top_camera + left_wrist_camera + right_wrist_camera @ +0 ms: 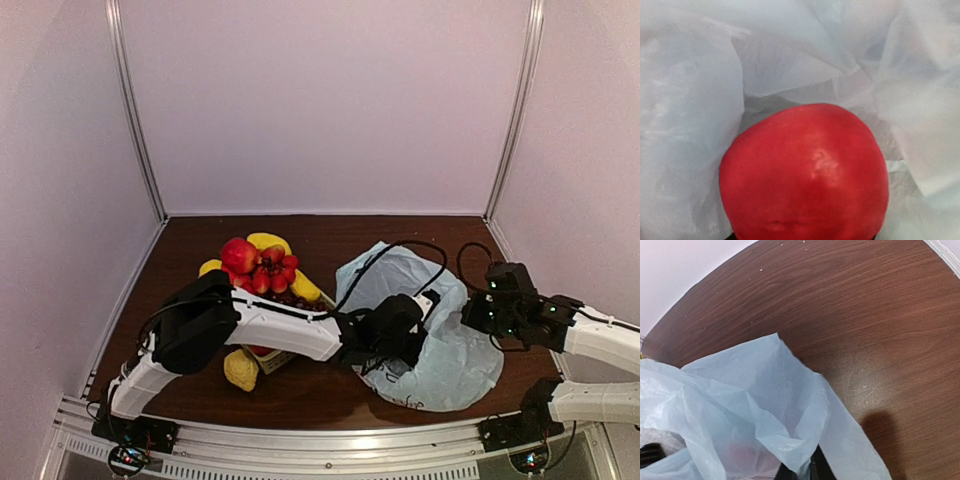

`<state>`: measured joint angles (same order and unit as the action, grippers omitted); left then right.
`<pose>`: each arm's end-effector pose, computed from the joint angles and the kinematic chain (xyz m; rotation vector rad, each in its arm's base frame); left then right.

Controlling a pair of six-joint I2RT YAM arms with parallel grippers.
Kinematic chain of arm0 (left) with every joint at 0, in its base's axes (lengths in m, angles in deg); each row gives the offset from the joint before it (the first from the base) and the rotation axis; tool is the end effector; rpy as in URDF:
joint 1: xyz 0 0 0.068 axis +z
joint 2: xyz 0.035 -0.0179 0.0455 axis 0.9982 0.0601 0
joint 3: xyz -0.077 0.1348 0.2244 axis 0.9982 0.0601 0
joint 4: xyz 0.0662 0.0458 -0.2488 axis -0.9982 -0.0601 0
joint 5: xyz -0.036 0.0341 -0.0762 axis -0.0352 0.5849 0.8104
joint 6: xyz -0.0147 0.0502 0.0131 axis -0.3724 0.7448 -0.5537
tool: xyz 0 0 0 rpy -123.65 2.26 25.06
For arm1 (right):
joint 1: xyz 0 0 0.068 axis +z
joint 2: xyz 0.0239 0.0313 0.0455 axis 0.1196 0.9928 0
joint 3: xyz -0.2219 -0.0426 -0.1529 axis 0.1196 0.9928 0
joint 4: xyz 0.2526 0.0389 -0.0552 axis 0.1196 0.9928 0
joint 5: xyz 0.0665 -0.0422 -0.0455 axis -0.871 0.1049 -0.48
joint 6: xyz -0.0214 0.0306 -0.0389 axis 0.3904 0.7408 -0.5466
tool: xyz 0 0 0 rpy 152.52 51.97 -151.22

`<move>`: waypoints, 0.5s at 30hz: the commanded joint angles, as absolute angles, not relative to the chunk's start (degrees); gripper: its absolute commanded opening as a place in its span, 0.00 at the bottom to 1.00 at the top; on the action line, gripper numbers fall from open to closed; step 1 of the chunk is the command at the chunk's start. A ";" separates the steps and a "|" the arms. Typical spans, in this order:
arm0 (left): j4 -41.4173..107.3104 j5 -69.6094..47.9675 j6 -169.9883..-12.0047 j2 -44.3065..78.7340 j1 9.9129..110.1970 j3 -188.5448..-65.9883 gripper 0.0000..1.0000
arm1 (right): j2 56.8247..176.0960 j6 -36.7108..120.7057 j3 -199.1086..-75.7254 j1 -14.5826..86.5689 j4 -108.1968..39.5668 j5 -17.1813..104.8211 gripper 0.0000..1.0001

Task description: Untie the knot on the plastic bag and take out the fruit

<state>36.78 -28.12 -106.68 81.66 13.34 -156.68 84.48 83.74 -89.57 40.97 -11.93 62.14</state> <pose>0.1624 -0.5188 0.1208 0.7884 2.1104 -0.8388 0.1487 0.0927 0.2037 0.3923 2.3493 0.4954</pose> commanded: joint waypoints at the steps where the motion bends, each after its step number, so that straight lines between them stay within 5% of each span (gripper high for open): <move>1: 41.69 -29.04 -105.60 69.24 14.01 -151.56 0.26 | 84.93 81.08 -91.77 37.38 -12.39 64.88 0.03; 15: 43.48 -19.82 -110.54 49.08 14.48 -132.99 0.26 | 91.07 73.14 -96.32 26.83 -16.41 63.87 0.00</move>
<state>41.13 -23.95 -107.86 52.63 14.20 -136.04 88.98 76.18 -95.43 28.56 -14.79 62.82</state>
